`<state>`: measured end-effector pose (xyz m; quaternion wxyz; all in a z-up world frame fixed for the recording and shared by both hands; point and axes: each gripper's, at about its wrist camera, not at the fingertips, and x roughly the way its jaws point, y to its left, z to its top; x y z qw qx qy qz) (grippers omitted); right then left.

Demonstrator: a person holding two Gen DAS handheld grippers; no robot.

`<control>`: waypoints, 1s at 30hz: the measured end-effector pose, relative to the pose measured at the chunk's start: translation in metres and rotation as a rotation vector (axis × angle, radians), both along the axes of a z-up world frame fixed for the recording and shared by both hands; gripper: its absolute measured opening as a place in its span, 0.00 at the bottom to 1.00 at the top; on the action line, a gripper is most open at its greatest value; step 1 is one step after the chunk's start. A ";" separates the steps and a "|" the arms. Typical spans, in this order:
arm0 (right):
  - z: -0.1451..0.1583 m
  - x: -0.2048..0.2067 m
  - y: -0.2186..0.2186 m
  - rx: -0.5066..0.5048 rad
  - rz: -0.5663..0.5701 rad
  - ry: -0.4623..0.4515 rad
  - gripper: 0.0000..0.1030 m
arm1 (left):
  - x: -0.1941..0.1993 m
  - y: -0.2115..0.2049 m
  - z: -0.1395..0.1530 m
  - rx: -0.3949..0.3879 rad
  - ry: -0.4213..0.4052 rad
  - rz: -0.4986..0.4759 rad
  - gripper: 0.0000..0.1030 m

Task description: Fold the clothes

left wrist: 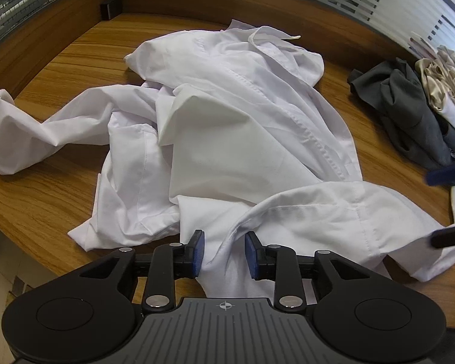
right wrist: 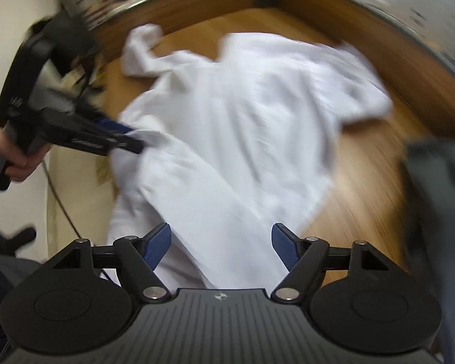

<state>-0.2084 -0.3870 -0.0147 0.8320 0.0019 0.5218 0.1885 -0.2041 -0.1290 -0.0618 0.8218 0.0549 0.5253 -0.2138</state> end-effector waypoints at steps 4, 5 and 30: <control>0.002 0.024 0.048 -0.041 0.158 -0.018 0.81 | -0.003 0.010 0.007 -0.011 -0.014 -0.017 0.48; 0.000 0.030 0.059 -0.057 0.188 -0.019 0.81 | -0.004 0.014 0.010 -0.005 -0.024 -0.022 0.51; 0.016 0.044 -0.009 -0.097 -0.214 -0.070 0.20 | 0.044 0.037 -0.038 0.118 -0.045 -0.148 0.59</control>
